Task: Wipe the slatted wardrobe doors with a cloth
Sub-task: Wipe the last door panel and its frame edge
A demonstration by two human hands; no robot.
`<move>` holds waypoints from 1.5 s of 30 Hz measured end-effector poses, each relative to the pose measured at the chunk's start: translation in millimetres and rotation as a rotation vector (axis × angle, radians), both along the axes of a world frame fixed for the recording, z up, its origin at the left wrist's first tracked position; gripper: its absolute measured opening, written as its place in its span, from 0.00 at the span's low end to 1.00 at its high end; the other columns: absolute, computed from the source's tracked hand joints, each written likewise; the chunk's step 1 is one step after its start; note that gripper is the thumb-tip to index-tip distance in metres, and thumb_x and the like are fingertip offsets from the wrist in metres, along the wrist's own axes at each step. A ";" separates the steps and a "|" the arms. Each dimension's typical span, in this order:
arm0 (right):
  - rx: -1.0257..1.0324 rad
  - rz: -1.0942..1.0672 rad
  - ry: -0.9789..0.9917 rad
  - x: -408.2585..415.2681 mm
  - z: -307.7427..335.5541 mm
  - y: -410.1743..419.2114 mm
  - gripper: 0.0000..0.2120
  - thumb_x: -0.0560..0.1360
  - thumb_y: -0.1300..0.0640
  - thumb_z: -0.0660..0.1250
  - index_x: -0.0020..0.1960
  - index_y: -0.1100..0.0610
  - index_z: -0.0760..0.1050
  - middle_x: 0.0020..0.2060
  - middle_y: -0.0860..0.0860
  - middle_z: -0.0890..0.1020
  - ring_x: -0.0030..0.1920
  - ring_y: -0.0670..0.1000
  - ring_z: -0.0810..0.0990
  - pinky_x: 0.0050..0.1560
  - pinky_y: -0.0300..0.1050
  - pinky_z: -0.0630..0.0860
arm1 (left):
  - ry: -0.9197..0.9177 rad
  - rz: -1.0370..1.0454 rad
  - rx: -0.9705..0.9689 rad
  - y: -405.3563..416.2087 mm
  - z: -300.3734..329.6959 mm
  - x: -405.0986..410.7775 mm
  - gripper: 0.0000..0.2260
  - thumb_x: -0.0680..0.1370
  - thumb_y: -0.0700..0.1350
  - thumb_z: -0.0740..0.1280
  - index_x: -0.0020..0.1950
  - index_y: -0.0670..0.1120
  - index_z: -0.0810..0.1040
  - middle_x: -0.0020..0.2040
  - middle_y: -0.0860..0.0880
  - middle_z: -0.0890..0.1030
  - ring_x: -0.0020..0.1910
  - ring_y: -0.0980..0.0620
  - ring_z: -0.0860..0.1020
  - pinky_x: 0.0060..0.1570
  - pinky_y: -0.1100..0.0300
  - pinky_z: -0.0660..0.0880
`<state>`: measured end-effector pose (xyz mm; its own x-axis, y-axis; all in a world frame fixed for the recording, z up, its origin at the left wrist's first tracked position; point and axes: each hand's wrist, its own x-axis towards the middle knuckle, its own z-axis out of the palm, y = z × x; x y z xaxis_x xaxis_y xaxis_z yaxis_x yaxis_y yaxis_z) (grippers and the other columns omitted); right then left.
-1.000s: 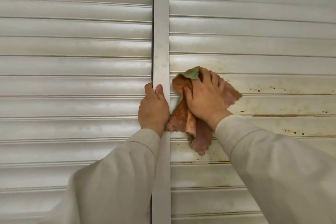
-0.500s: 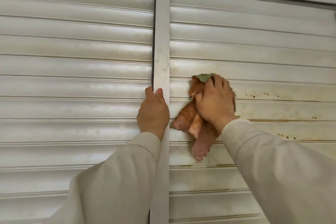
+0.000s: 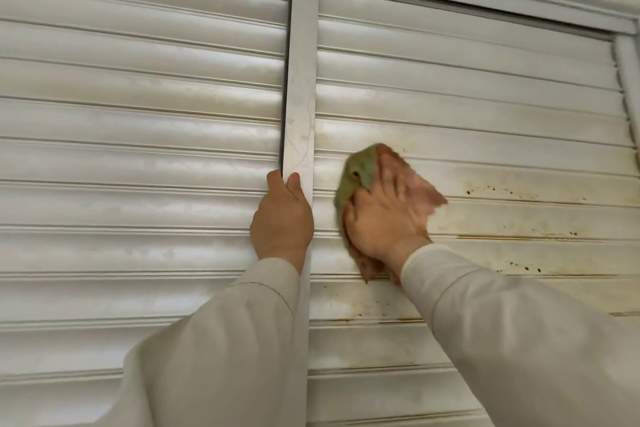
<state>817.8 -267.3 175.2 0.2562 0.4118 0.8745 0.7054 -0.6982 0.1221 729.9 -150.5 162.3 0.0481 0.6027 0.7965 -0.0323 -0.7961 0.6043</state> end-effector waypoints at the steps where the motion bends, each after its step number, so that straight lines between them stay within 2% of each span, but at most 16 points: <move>1: -0.056 0.047 -0.064 -4.8 4.9 3.8 0.24 0.82 0.46 0.49 0.71 0.57 0.70 0.79 0.60 0.45 0.78 0.59 0.36 0.77 0.60 0.39 | 0.002 0.010 0.000 0.3 0.9 -0.1 0.18 0.84 0.57 0.48 0.67 0.48 0.66 0.50 0.41 0.81 0.50 0.36 0.78 0.47 0.48 0.72; 4: -0.058 0.178 -0.081 1.2 29.7 9.1 0.26 0.83 0.44 0.49 0.76 0.54 0.62 0.80 0.56 0.43 0.78 0.56 0.35 0.75 0.58 0.34 | 0.006 0.033 0.003 -0.8 0.9 1.3 0.18 0.84 0.57 0.48 0.65 0.48 0.66 0.50 0.40 0.80 0.49 0.36 0.77 0.47 0.47 0.73; 8: 0.174 0.140 0.120 43.6 60.6 -11.8 0.31 0.82 0.40 0.46 0.81 0.51 0.47 0.80 0.56 0.42 0.78 0.56 0.35 0.74 0.59 0.31 | -0.001 0.023 0.017 -6.1 -1.4 1.9 0.17 0.85 0.57 0.48 0.65 0.48 0.67 0.49 0.41 0.80 0.47 0.38 0.76 0.45 0.49 0.70; 11: 0.336 0.034 0.209 74.3 59.8 -39.5 0.34 0.79 0.36 0.41 0.81 0.49 0.47 0.80 0.56 0.44 0.79 0.55 0.37 0.76 0.61 0.37 | -0.013 0.025 0.005 -4.9 -1.3 2.4 0.17 0.84 0.57 0.48 0.65 0.49 0.67 0.46 0.43 0.78 0.47 0.38 0.76 0.45 0.50 0.69; 13: 0.384 0.033 0.266 82.2 56.9 -50.8 0.33 0.80 0.40 0.42 0.81 0.54 0.49 0.80 0.56 0.44 0.79 0.55 0.38 0.77 0.59 0.37 | -0.017 0.033 -0.001 -4.5 -1.6 3.2 0.17 0.84 0.57 0.48 0.64 0.49 0.67 0.44 0.45 0.77 0.47 0.38 0.76 0.45 0.50 0.69; 17: 0.350 0.028 0.251 66.4 55.7 -46.7 0.28 0.82 0.49 0.46 0.80 0.57 0.53 0.80 0.55 0.46 0.79 0.59 0.40 0.77 0.60 0.38 | -0.032 0.058 0.011 -6.3 -1.2 5.2 0.17 0.85 0.57 0.48 0.64 0.48 0.68 0.44 0.45 0.77 0.46 0.38 0.76 0.45 0.50 0.70; 20: 0.121 0.049 0.009 30.6 47.3 -18.6 0.25 0.82 0.52 0.50 0.78 0.57 0.60 0.80 0.57 0.49 0.79 0.60 0.43 0.77 0.61 0.44 | -0.025 0.089 0.003 -6.7 0.2 5.7 0.18 0.85 0.57 0.48 0.66 0.48 0.67 0.46 0.42 0.78 0.45 0.39 0.74 0.44 0.50 0.68; 22: -0.007 0.192 -0.113 4.6 40.6 3.7 0.27 0.82 0.48 0.52 0.79 0.55 0.56 0.80 0.56 0.48 0.79 0.58 0.41 0.77 0.59 0.42 | -0.022 0.104 -0.011 -5.4 1.1 6.9 0.17 0.84 0.56 0.49 0.64 0.47 0.67 0.49 0.38 0.80 0.48 0.36 0.77 0.44 0.49 0.68; 24: -0.047 0.294 -0.143 -5.0 41.6 14.9 0.28 0.81 0.47 0.52 0.80 0.51 0.53 0.80 0.53 0.46 0.79 0.56 0.38 0.77 0.58 0.37 | -0.012 0.133 -0.012 -5.7 1.6 8.1 0.17 0.84 0.57 0.49 0.62 0.47 0.67 0.50 0.37 0.80 0.49 0.35 0.77 0.44 0.49 0.68; 28: -0.068 0.271 -0.049 20.4 47.1 1.6 0.30 0.83 0.44 0.51 0.80 0.55 0.51 0.80 0.54 0.42 0.78 0.56 0.33 0.71 0.54 0.26 | 0.009 0.186 0.004 -6.1 1.5 8.5 0.17 0.84 0.56 0.49 0.62 0.46 0.67 0.48 0.37 0.80 0.45 0.37 0.75 0.43 0.49 0.67; 31: 0.037 0.188 0.093 49.1 44.1 -31.0 0.32 0.83 0.42 0.48 0.81 0.58 0.45 0.79 0.58 0.38 0.77 0.58 0.31 0.71 0.57 0.26 | 0.033 0.207 -0.001 -7.1 0.8 5.4 0.18 0.85 0.56 0.48 0.63 0.46 0.67 0.48 0.38 0.79 0.45 0.37 0.75 0.44 0.49 0.67; 34: 0.116 0.072 0.222 83.7 41.0 -75.7 0.33 0.82 0.39 0.45 0.81 0.54 0.41 0.79 0.59 0.37 0.77 0.58 0.31 0.73 0.58 0.28 | 0.024 0.328 0.014 -11.4 1.1 7.2 0.18 0.84 0.55 0.49 0.61 0.44 0.70 0.51 0.39 0.79 0.50 0.35 0.77 0.46 0.48 0.69; 36: 0.111 0.046 0.267 96.3 38.7 -92.4 0.33 0.82 0.37 0.44 0.81 0.52 0.41 0.79 0.58 0.37 0.77 0.57 0.31 0.75 0.58 0.31 | -0.055 0.452 0.108 -13.7 3.8 10.8 0.15 0.83 0.50 0.55 0.59 0.41 0.74 0.56 0.39 0.76 0.55 0.35 0.75 0.50 0.45 0.70; 38: 0.086 0.042 0.280 101.6 33.8 -97.4 0.32 0.82 0.38 0.42 0.81 0.51 0.40 0.79 0.57 0.36 0.77 0.57 0.30 0.73 0.57 0.28 | -0.087 0.517 0.289 -25.3 9.4 19.0 0.14 0.77 0.45 0.62 0.60 0.40 0.76 0.61 0.38 0.74 0.59 0.35 0.73 0.54 0.45 0.69; 42: 0.068 0.058 0.267 106.5 19.3 -104.9 0.31 0.82 0.39 0.41 0.81 0.51 0.40 0.79 0.56 0.35 0.77 0.57 0.30 0.72 0.56 0.28 | 0.009 0.422 0.723 -77.9 24.2 52.5 0.17 0.72 0.41 0.66 0.60 0.43 0.80 0.64 0.41 0.76 0.61 0.39 0.75 0.57 0.48 0.69; 45: 0.051 0.092 0.276 116.1 5.8 -117.2 0.31 0.82 0.38 0.42 0.81 0.49 0.42 0.79 0.56 0.37 0.77 0.57 0.31 0.72 0.55 0.28 | 0.099 0.355 0.723 -104.7 33.4 81.6 0.17 0.72 0.43 0.63 0.59 0.44 0.81 0.66 0.42 0.75 0.62 0.40 0.74 0.59 0.48 0.68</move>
<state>933.9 -384.5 181.0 0.4511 0.4013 0.7972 0.7678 -0.6298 -0.1174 811.5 -255.2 195.7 0.0417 -0.0669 0.9969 0.3221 -0.9436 -0.0768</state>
